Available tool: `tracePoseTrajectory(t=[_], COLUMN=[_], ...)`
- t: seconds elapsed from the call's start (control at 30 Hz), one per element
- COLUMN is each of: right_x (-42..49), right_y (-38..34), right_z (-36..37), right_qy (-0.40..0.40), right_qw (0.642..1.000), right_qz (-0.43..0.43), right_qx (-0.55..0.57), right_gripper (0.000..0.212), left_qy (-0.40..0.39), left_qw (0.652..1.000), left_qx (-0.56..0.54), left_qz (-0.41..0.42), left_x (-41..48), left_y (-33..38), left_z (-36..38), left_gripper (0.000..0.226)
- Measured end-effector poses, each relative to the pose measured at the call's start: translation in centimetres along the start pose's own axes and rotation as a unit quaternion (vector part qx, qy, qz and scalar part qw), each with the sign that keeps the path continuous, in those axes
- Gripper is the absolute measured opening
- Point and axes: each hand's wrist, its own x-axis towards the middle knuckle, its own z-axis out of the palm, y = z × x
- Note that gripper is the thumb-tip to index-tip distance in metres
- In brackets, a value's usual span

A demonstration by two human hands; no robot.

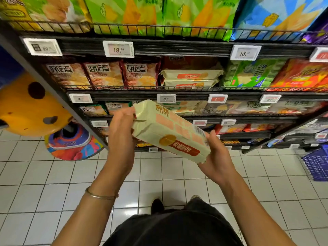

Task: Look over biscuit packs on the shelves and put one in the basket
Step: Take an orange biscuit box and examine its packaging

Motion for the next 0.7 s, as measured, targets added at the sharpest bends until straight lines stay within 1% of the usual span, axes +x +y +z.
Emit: tracePoseTrajectory(t=[0.03,0.1,0.17,0.23,0.33,0.4,0.57,0.7], right_x=[0.0,0.0,0.1,0.1,0.1,-0.1,-0.5,-0.7], right_y=[0.3,0.7,1.0,1.3,1.9,2.1,2.0,1.8], right_z=[-0.1,-0.4,-0.4,-0.4,-0.7,-0.8,-0.8,-1.0], right_qy=[-0.001,0.009,0.016,0.016,0.028,0.037,0.035,0.039], right_qw=[1.000,0.999,0.998,0.998,0.997,0.997,0.997,0.998], right_qz=[0.001,-0.003,-0.004,-0.007,-0.013,-0.014,-0.015,-0.018], right_qx=[0.017,0.043,0.060,0.062,0.070,0.072,0.062,0.051], right_gripper=[0.080,0.073,0.075,0.080,0.089,0.090,0.083,0.072], left_qy=[-0.029,-0.094,-0.149,-0.176,-0.161,-0.146,-0.137,-0.132], left_qw=[0.998,0.989,0.977,0.968,0.968,0.971,0.977,0.976], left_qx=[0.036,0.073,0.087,0.091,0.106,0.109,0.100,0.101], left_qz=[0.038,0.092,0.128,0.153,0.159,0.153,0.132,0.139], left_x=[-0.6,-1.7,-2.4,-3.0,-3.7,-4.1,-5.1,-5.6], left_y=[0.5,0.9,0.8,0.5,0.6,0.8,1.5,2.0], left_z=[0.9,2.3,3.2,3.9,4.8,5.3,6.3,6.9], left_gripper=[0.030,0.026,0.034,0.040,0.040,0.045,0.047,0.041])
